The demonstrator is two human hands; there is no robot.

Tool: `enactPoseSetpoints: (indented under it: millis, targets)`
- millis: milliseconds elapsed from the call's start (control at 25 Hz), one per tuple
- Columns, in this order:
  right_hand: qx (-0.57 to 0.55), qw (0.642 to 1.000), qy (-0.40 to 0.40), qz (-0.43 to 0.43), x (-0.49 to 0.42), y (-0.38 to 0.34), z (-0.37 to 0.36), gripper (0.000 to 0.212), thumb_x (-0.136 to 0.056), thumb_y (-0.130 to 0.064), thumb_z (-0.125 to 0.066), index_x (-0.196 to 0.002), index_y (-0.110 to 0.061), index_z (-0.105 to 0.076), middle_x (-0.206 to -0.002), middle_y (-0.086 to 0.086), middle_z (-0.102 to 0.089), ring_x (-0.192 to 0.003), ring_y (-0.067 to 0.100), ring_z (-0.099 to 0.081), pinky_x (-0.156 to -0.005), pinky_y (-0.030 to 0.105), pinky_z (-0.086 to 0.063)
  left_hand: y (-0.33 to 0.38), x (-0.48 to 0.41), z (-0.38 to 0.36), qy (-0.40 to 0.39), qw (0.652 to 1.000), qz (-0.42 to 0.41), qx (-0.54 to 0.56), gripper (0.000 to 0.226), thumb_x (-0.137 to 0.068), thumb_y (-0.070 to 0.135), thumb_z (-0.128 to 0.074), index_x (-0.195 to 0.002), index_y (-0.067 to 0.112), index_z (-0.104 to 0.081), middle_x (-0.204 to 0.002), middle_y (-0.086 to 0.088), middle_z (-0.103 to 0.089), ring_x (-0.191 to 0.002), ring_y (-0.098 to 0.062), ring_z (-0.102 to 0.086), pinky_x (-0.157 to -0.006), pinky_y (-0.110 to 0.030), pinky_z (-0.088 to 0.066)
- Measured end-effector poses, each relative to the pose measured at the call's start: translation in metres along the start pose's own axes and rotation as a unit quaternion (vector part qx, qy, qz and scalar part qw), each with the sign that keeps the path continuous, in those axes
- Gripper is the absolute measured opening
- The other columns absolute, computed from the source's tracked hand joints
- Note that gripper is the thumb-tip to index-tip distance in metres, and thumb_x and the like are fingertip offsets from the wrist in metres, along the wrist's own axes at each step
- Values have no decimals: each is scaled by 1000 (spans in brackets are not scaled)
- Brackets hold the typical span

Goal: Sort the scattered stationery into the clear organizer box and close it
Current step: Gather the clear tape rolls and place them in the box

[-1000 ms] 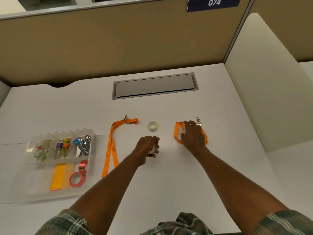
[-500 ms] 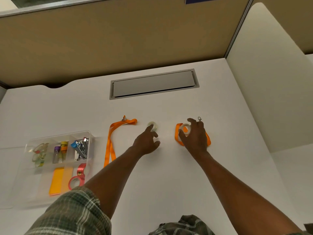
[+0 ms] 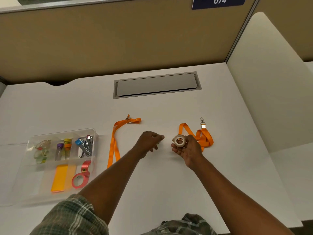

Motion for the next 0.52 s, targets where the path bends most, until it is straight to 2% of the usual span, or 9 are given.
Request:
enactPoseSetpoints:
  millis: [80,160,320,520]
  targets:
    - [23,1000,-3,-2,5,8,-10,27,-95,-23,-48,-101,-3,-65,-93,17,-72,-80,33,-69,-75,40,-58,1,15,12,-21,986,35,161,25,-86,34,-71,-91,9,-73,-85,-9,-73,-58,-16,-67,-48,-25,-48]
    - [46,999,-2,-1,11,16,-24,22,-95,-24,-53,-100,-6,-64,-90,16,-72,-80,33,-70,-75,41,-59,-3,29,26,-29,970,33,238,26,-86,29,-74,-98,6,-68,-85,-12,-73,-59,-20,-66,-50,-28,-49]
    - [82,996,-31,-5,25,41,-69,15,-94,-25,-60,-98,-11,-64,-94,18,-72,-83,35,-73,-75,42,-60,-19,51,63,-18,961,15,276,27,-87,19,-73,-109,8,-64,-84,-14,-74,-59,-21,-65,-52,-29,-52]
    - [139,986,-86,2,42,87,-150,16,-93,-25,-61,-97,-11,-67,-87,15,-75,-80,34,-75,-67,37,-61,-69,75,144,50,958,13,282,15,-90,17,-66,-100,8,-73,-87,-17,-75,-63,-20,-69,-52,-27,-53]
Point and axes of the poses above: each hand's wrist, its own x-axis away from the middle knuckle, its own z-axis out of the back of the hand, y = z × x, the point moved 4 cm from there along -x, towards the middle knuckle
